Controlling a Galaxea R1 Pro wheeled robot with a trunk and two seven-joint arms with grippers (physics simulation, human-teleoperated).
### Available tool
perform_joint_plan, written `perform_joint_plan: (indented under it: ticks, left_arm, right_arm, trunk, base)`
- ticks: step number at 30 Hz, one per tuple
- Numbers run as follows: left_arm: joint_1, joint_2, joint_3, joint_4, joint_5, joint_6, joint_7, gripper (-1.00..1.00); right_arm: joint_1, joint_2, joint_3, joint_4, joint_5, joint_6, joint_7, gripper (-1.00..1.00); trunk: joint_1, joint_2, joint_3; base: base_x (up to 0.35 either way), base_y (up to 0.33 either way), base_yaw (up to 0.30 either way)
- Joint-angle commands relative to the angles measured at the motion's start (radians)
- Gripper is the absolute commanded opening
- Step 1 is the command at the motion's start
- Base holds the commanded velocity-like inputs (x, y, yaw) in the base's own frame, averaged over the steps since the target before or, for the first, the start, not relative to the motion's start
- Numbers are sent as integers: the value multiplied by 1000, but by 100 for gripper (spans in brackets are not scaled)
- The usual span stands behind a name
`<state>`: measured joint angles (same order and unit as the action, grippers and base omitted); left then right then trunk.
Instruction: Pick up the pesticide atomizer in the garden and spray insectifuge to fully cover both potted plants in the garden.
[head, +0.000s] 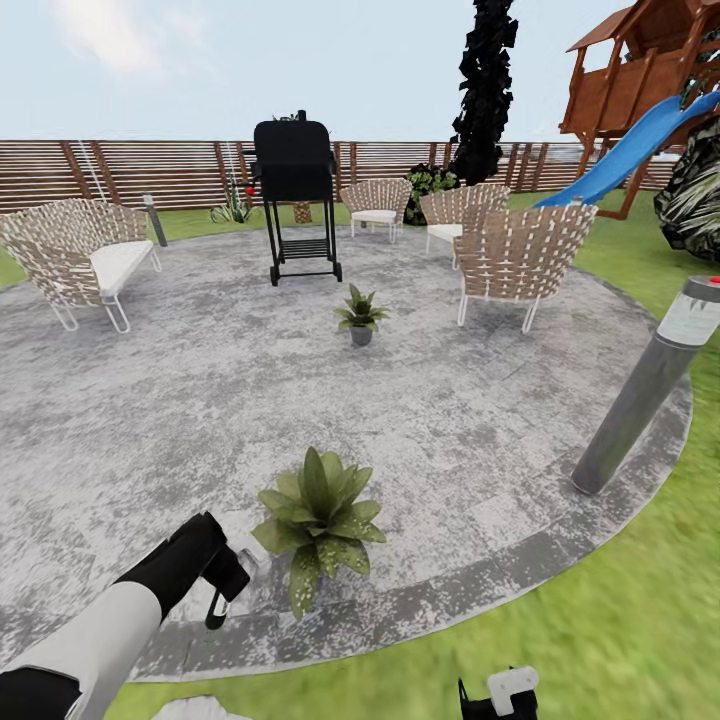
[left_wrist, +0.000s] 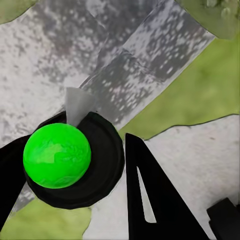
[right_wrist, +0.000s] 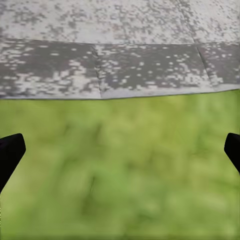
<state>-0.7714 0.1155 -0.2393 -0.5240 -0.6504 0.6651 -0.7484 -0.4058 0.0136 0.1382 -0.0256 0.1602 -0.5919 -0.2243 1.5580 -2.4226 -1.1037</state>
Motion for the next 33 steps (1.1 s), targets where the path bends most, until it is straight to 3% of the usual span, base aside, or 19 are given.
perform_joint_plan:
  ticks: [1, 3, 7, 9, 21, 26, 30, 33]
  left_arm:
    - [0, 1, -3, -12, -9, 3, -8, -100]
    - [0, -1, 6, -42, -9, 7, -8, -100]
    - [0, -5, 97, -72, -10, 10, -6, -100]
    - [0, -6, 120, -75, -11, 10, -5, -100]
    - [10, 3, 117, -63, -26, 7, -3, -100]
    - [29, 35, 113, -61, -27, 2, -5, -100]
    - [30, 27, 95, -77, -20, 1, -5, -100]
    - [29, -2, 94, -131, -16, 7, -5, -100]
  right_arm:
    - [-1, 0, 6, 1, 7, 0, -10, 100]
    - [-1, 0, 6, 1, 7, 0, -10, 100]
    - [-1, 0, 6, 1, 7, 0, -10, 100]
    - [-1, 0, 6, 2, 7, 0, -10, 100]
    - [-1, 0, 6, 1, 7, 0, -10, 100]
    - [-1, 0, 6, 2, 7, 0, -10, 100]
    - [-1, 0, 6, 2, 7, 0, -10, 100]
    - [-1, 0, 6, 2, 7, 0, -10, 100]
  trunk:
    - [0, 0, -1]
    - [0, 0, -1]
    - [0, 0, -1]
    - [0, 0, -1]
    - [0, 0, -1]
    - [0, 0, -1]
    - [0, 0, -1]
    - [0, 0, -1]
  base:
    - [0, 0, 0]
    - [0, 0, 0]
    - [0, 0, 0]
    - [33, 0, 0]
    - [84, 0, 0]
    - [0, 0, 0]
    - [0, 0, 0]
    - [0, 0, 0]
